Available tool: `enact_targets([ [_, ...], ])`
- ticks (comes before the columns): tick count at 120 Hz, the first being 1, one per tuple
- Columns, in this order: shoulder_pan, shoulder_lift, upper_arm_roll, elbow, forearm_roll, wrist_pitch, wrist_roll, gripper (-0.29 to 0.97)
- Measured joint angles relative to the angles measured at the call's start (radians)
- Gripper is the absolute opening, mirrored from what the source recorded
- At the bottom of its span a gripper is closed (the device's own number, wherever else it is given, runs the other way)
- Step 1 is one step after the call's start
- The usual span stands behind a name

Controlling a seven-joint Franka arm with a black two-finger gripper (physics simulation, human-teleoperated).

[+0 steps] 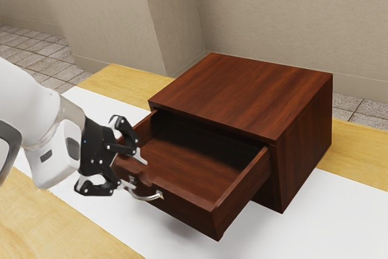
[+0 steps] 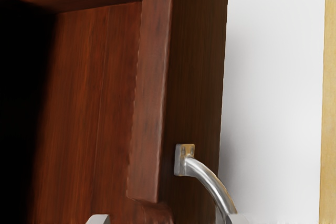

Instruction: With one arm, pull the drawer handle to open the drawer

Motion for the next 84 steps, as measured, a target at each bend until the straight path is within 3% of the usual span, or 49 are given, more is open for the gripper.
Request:
enact_targets([
  [11, 0.006, 0.104, 0.004, 0.181, 0.0, -0.107, -0.001, 0.29],
  [32, 0.055, 0.433, 0.013, 0.628, 0.013, -0.397, -0.014, 0.5],
  [49, 0.063, 0.694, 0.032, 0.961, 0.088, -0.634, -0.052, 0.59],
  [60, 0.067, 0.767, 0.04, 1.037, 0.115, -0.732, -0.087, 0.62],
  [84, 0.086, 0.778, 0.039, 1.054, 0.127, -0.838, -0.174, 0.66],
])
